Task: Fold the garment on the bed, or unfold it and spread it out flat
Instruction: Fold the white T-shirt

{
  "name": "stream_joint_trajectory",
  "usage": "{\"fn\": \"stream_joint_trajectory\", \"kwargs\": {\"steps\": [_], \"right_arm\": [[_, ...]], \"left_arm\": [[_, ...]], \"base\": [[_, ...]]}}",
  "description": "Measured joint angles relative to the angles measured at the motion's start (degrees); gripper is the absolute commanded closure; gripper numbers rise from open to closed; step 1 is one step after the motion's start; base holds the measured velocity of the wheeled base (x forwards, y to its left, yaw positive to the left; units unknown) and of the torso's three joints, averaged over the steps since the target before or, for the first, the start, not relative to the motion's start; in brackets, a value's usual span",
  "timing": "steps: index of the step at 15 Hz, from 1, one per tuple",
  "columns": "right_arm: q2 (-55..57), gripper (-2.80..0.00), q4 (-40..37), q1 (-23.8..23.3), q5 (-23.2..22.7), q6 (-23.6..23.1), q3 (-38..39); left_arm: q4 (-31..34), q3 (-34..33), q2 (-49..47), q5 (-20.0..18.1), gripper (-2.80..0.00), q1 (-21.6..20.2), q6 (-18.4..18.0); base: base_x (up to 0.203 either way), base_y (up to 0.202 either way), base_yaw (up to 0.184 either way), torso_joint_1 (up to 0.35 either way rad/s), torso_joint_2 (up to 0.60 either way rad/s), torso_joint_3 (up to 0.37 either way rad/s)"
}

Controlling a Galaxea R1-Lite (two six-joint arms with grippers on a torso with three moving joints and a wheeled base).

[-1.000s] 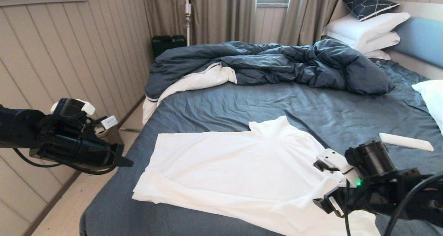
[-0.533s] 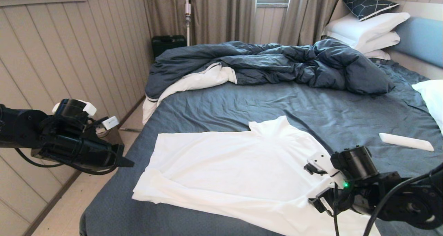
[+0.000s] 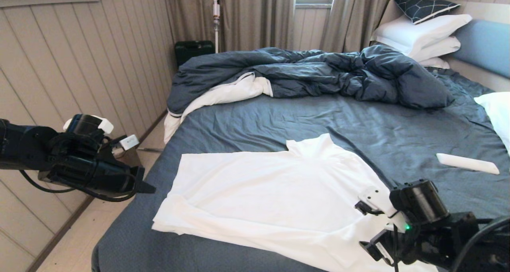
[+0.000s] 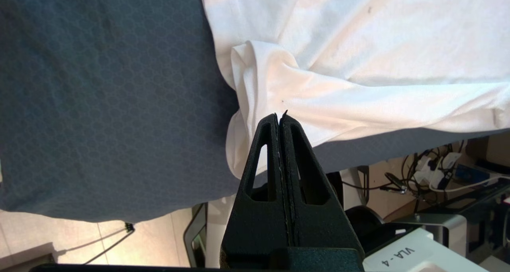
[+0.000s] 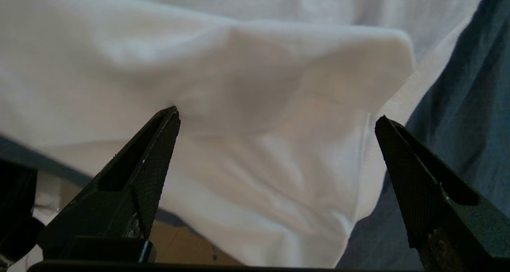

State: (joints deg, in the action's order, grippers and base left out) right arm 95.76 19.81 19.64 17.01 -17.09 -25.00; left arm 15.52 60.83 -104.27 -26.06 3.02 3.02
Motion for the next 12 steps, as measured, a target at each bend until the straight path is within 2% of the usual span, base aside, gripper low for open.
{"fn": "stream_joint_trajectory", "kwargs": {"steps": [6, 12], "right_arm": [[-2.9, -2.80, 0.1, 3.6, -0.1, 0.2, 3.1], [4.8, -2.80, 5.5, 1.9, -0.3, -0.4, -1.5]], "left_arm": [[0.7, 2.5, -0.3, 0.1, 0.00, 1.2, 1.4], [0.4, 3.1, -1.1, 0.0, 0.00, 2.4, 2.5]], "base": [[0.000, 0.000, 0.000, 0.000, 0.00, 0.000], [0.000, 0.000, 0.000, 0.000, 0.00, 0.000]]}}
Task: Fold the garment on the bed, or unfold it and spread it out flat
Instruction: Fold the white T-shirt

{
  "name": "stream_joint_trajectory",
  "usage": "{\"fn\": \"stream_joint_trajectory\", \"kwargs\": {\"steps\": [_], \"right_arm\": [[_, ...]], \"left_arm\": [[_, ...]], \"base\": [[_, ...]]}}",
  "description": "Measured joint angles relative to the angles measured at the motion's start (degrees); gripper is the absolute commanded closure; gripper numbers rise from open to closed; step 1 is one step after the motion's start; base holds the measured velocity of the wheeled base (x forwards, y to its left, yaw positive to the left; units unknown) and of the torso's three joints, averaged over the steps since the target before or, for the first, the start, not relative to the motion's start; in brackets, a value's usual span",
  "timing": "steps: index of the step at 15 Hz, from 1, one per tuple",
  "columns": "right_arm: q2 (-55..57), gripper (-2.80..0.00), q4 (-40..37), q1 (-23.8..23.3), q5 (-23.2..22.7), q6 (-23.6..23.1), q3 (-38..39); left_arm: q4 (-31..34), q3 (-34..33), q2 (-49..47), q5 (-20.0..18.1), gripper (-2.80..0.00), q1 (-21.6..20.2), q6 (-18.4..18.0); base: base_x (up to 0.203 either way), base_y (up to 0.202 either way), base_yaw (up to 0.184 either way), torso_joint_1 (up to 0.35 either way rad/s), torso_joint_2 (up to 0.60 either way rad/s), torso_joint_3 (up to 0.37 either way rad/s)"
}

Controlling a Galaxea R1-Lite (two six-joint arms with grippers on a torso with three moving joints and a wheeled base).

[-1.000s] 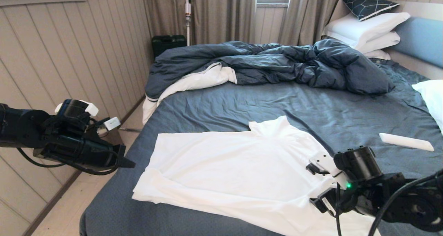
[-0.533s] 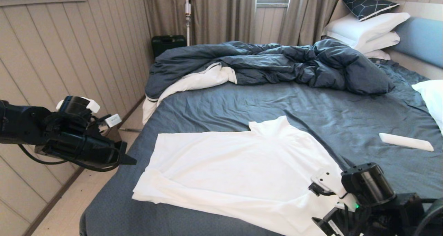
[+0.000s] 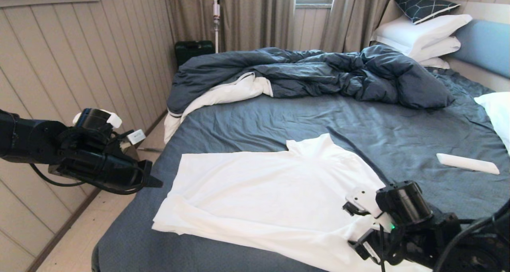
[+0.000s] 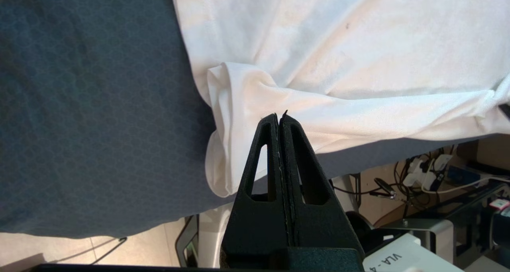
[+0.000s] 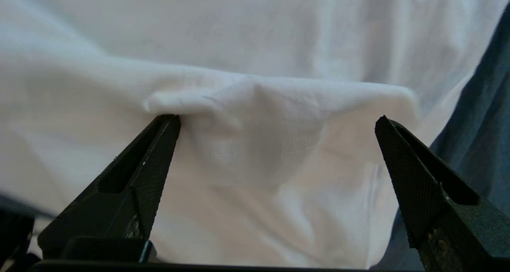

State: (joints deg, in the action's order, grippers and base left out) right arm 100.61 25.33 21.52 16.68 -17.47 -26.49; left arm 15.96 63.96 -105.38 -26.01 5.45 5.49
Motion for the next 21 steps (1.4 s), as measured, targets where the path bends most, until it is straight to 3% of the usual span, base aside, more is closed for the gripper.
{"fn": "stream_joint_trajectory", "kwargs": {"steps": [10, 13, 18, 21], "right_arm": [[5.8, -2.80, 0.0, -5.5, 0.3, -0.8, -11.6], [2.6, -2.80, 0.1, -4.5, 0.0, -0.6, -7.8], [-6.1, -2.80, 0.2, 0.8, 0.0, -0.1, 3.5], [-6.3, -2.80, 0.5, 1.9, 0.1, 0.0, 5.7]], "left_arm": [[0.0, 0.0, 0.4, 0.0, 0.00, 0.2, 0.1], [0.0, -0.1, 0.4, -0.1, 0.00, 0.4, 0.1], [-0.3, 0.1, 0.2, -0.1, 0.00, 1.0, 1.1], [-0.3, 0.1, -0.1, -0.1, 0.00, 1.5, 1.1]], "base": [[0.000, 0.000, 0.000, 0.000, 0.00, 0.000], [0.000, 0.000, 0.000, 0.000, 0.00, 0.000], [0.000, 0.000, 0.000, 0.000, 0.00, 0.000], [0.000, 0.000, 0.000, 0.000, 0.00, 0.000]]}}
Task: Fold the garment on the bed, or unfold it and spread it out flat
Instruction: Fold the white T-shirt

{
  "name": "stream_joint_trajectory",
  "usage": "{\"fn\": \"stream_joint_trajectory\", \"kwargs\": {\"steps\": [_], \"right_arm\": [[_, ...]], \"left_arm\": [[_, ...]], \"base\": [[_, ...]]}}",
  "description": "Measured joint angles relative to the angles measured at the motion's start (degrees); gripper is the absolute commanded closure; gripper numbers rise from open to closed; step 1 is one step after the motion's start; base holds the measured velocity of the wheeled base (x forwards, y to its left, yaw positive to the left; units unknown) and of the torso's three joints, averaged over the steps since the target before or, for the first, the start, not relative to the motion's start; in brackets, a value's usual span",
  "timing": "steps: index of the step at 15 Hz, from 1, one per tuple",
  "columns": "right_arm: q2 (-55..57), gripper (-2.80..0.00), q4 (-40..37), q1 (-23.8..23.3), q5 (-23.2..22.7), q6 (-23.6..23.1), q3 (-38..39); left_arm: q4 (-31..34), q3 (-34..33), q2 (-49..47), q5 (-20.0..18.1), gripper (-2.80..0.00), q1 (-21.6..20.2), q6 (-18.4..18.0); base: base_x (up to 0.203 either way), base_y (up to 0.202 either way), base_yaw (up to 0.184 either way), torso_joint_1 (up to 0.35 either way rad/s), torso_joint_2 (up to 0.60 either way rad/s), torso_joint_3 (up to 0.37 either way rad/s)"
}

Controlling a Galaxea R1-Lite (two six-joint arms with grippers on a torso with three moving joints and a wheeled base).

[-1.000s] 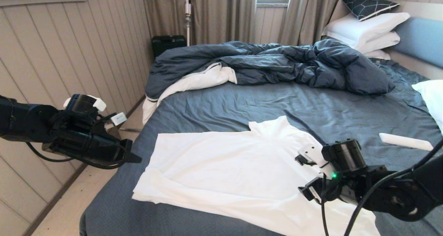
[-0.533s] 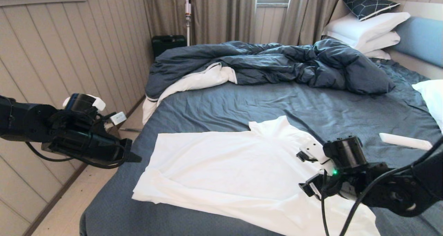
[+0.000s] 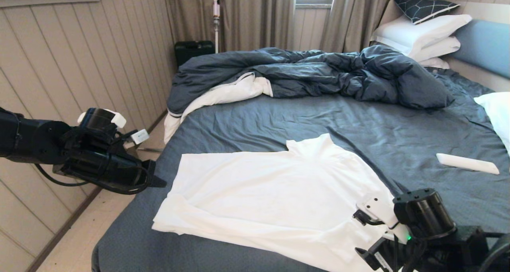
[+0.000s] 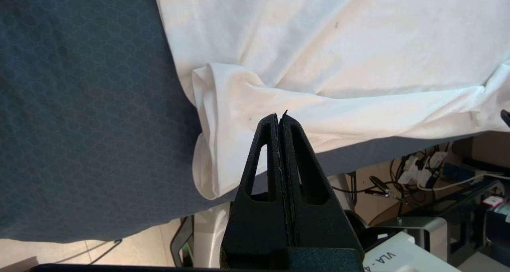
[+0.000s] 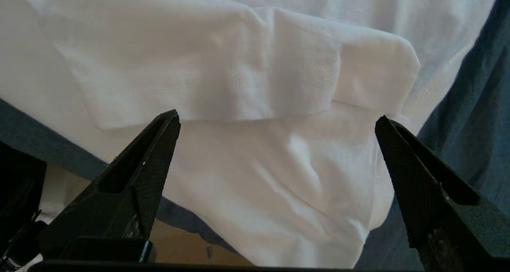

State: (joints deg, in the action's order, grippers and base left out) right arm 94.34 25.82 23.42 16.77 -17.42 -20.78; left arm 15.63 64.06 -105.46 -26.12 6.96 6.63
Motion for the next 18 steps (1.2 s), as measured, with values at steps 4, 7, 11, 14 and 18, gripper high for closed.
{"fn": "stream_joint_trajectory", "kwargs": {"steps": [4, 7, 11, 14, 18], "right_arm": [[5.6, -2.80, 3.7, -0.3, 0.2, -0.1, -2.3], [10.9, -2.80, 9.2, -1.2, 1.3, -0.5, -6.2], [14.1, -2.80, 9.3, -3.7, 1.9, -0.8, -11.7], [17.3, -2.80, 9.3, -6.7, 1.9, -1.2, -16.2], [18.4, -2.80, 9.7, -7.5, 0.7, -1.1, -17.5]], "left_arm": [[0.0, 0.0, -0.4, 0.0, 0.00, 0.3, 0.2], [0.2, 0.0, -0.4, 0.0, 0.00, 0.3, 0.2], [0.1, -0.1, -0.4, 0.0, 0.00, 0.3, 0.2], [0.1, -0.1, -0.3, 0.0, 0.00, 0.3, 0.2], [0.2, 0.0, -0.2, -0.1, 0.00, 0.3, 0.2]], "base": [[0.000, 0.000, 0.000, 0.000, 0.00, 0.000], [0.000, 0.000, 0.000, 0.000, 0.00, 0.000], [0.000, 0.000, 0.000, 0.000, 0.00, 0.000], [0.000, 0.000, 0.000, 0.000, 0.00, 0.000], [0.000, 0.000, 0.000, 0.000, 0.00, 0.000]]}}
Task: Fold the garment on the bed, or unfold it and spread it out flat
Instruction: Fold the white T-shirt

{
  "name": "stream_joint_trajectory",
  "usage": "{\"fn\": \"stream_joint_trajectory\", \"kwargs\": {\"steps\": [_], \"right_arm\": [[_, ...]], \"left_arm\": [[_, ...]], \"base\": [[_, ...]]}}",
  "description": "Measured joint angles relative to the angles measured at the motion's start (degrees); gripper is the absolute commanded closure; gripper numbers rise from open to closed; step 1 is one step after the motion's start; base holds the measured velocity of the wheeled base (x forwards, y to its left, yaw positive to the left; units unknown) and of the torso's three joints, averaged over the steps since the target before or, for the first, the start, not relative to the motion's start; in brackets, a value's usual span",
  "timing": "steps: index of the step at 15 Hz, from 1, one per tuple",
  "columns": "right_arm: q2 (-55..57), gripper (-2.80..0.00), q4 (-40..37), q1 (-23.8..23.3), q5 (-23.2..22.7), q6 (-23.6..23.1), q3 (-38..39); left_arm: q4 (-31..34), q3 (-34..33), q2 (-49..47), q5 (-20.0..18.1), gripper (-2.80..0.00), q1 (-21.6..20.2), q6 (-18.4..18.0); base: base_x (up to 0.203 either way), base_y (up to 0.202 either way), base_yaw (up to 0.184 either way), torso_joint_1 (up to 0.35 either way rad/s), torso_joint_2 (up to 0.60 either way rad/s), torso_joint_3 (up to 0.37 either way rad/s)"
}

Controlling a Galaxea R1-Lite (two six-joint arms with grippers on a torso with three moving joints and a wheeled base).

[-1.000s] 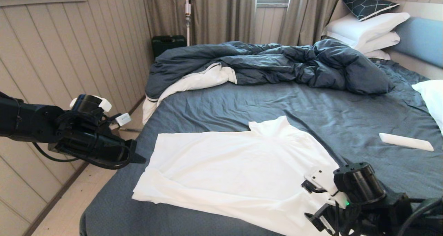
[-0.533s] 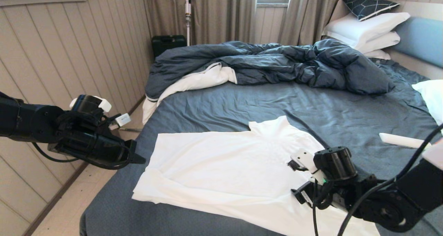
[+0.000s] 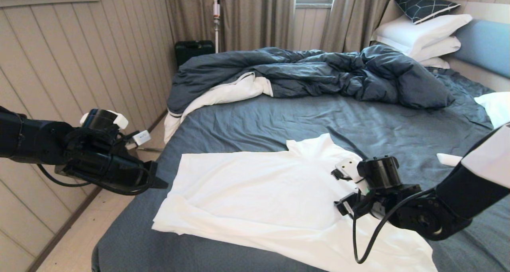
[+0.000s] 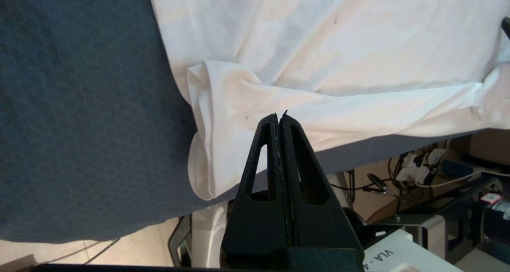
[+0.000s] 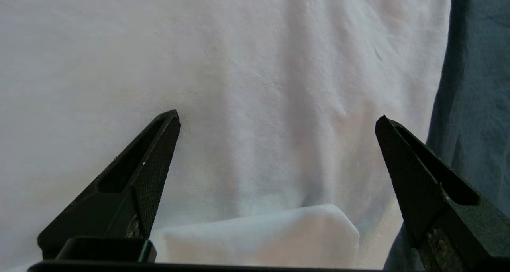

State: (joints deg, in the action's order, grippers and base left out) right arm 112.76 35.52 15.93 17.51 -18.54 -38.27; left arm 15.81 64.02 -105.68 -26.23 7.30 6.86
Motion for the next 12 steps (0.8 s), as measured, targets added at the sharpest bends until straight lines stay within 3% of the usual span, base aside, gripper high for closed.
{"fn": "stream_joint_trajectory", "kwargs": {"steps": [3, 8, 12], "right_arm": [[-4.2, -2.80, -0.9, 1.9, -5.4, 0.6, 1.5], [-8.7, -2.80, -7.9, 10.7, -14.9, 2.4, 2.1], [-5.7, -2.80, -9.8, 13.5, -17.7, 3.2, -1.6]], "left_arm": [[0.0, -0.1, 0.3, -0.4, 0.00, 0.5, 1.7], [0.0, -0.9, 2.4, -0.4, 0.00, 0.9, 4.4], [-0.2, -0.9, 3.2, -0.4, 0.00, 0.9, 5.4]], "base": [[0.000, 0.000, 0.000, 0.000, 0.00, 0.000], [0.000, 0.000, 0.000, 0.000, 0.00, 0.000], [0.000, 0.000, 0.000, 0.000, 0.00, 0.000]]}}
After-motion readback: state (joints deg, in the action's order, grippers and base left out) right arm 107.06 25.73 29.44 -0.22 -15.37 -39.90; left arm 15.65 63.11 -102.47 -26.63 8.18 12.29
